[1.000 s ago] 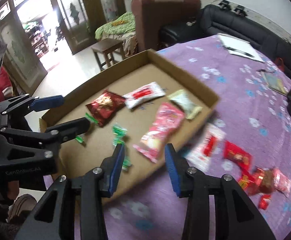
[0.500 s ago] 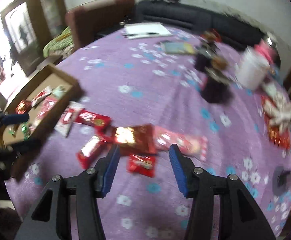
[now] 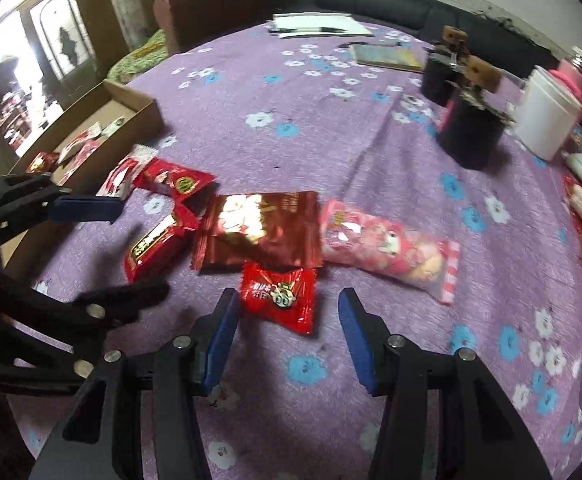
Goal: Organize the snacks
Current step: 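Grasp the long red black-label packet with the left gripper while the right grasps the small red candy, then carry both red snacks over the cardboard tray and open both grippers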
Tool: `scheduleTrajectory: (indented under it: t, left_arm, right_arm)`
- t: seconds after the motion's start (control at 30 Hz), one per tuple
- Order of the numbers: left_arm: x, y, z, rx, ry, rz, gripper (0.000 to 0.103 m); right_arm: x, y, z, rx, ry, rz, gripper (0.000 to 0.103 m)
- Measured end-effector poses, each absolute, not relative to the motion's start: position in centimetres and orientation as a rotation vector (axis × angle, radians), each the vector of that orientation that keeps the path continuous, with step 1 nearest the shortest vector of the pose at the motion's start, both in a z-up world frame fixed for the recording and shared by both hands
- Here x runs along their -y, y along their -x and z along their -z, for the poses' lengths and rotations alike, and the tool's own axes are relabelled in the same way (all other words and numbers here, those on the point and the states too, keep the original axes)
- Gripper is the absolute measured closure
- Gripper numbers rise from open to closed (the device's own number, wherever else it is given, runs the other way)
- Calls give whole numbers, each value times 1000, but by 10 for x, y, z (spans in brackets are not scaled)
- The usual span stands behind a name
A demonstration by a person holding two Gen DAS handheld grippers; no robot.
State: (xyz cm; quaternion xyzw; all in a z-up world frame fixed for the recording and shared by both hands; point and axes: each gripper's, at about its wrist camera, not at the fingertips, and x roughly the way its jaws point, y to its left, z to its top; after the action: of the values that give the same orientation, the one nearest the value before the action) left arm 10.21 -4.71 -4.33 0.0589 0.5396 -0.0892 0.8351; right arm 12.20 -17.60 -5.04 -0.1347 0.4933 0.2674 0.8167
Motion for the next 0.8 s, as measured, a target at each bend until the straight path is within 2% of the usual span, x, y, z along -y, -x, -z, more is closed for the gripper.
scheduleTrajectory:
  t: [0.17, 0.27, 0.33, 0.37, 0.4, 0.47, 0.8]
  left_arm:
    - [46, -107, 54, -1152, -109, 190, 26]
    - [47, -110, 54, -1146, -111, 196, 27]
    - [48, -109, 53, -1132, -114, 202, 36]
    - [48, -108, 52, -1127, -109, 216, 49]
    - [46, -108, 50, -1124, -88, 237, 65]
    - [40, -107, 49, -1141, -16, 285, 83]
    - [38, -91, 48, -1129, 47, 317, 83]
  right_arm:
    - [171, -125, 54, -1041, 305, -566, 59]
    - [170, -125, 53, -1042, 307, -571, 69]
    - [167, -122, 52, -1042, 319, -573, 79]
    - [166, -120, 51, -1043, 325, -570, 80]
    - [166, -117, 51, -1043, 326, -567, 82]
    - [166, -114, 50, -1045, 323, -559, 83]
    - [179, -103, 39, -1012, 244, -543, 83]
